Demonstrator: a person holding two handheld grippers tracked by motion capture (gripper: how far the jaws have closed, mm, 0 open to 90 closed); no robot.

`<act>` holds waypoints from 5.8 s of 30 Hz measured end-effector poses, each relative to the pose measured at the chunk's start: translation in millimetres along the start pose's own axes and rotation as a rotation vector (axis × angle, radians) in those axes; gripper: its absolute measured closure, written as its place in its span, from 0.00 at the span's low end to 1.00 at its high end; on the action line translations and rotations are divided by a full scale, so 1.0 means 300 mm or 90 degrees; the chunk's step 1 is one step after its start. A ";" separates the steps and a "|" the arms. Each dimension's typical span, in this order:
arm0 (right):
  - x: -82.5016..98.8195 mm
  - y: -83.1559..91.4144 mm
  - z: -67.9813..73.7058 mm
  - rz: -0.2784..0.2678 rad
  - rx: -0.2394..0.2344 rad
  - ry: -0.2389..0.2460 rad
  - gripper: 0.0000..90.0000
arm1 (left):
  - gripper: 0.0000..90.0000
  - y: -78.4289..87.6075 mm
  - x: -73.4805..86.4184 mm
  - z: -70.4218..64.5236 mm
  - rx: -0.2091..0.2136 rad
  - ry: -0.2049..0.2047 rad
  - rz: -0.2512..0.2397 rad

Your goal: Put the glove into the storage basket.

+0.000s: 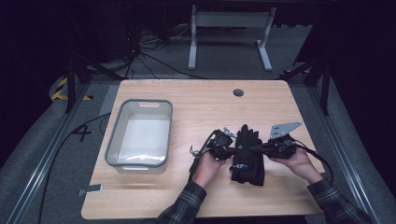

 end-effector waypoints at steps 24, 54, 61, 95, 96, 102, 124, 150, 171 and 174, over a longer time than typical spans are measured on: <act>0.154 -0.021 -0.057 0.059 0.015 -0.028 1.00 | 0.99 -0.061 -0.016 -0.065 0.006 -0.042 0.020; 0.130 -0.093 -0.281 0.061 0.078 -0.065 1.00 | 0.99 -0.022 0.105 -0.242 0.068 -0.076 0.058; 0.154 -0.069 -0.255 0.070 0.072 -0.060 1.00 | 0.99 0.016 0.120 -0.185 0.036 -0.063 0.069; 0.360 0.118 -0.134 0.046 0.167 -0.113 0.24 | 0.23 -0.008 -0.042 -0.038 0.039 -0.046 0.027; 0.364 0.120 -0.132 0.045 0.171 -0.115 0.21 | 0.20 -0.016 -0.044 -0.037 0.037 -0.048 0.028; 0.378 0.119 -0.131 0.034 0.189 -0.105 0.17 | 0.15 -0.073 -0.042 -0.035 0.028 -0.048 0.042; 0.378 0.108 -0.126 0.025 0.186 -0.099 0.11 | 0.71 -0.088 -0.026 -0.050 0.060 -0.068 0.074; 0.378 0.107 -0.126 0.026 0.184 -0.098 0.11 | 0.75 0.157 -0.118 -0.042 0.043 -0.040 0.030; 0.378 0.107 -0.126 0.026 0.184 -0.097 0.10 | 0.75 0.433 -0.091 0.095 -0.054 -0.002 -0.004; 0.378 0.107 -0.126 0.026 0.184 -0.097 0.10 | 0.75 0.479 -0.072 0.119 -0.071 0.011 -0.014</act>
Point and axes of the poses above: each handheld gripper's, and its own axes: y roughly backward along the jaws, x roughly out of its underside, z roughly to its left, the point moved 5 cm from there along -y, roughly forward along the jaws, and after that the axes turned 6 degrees about x, right-handed, at the moved point
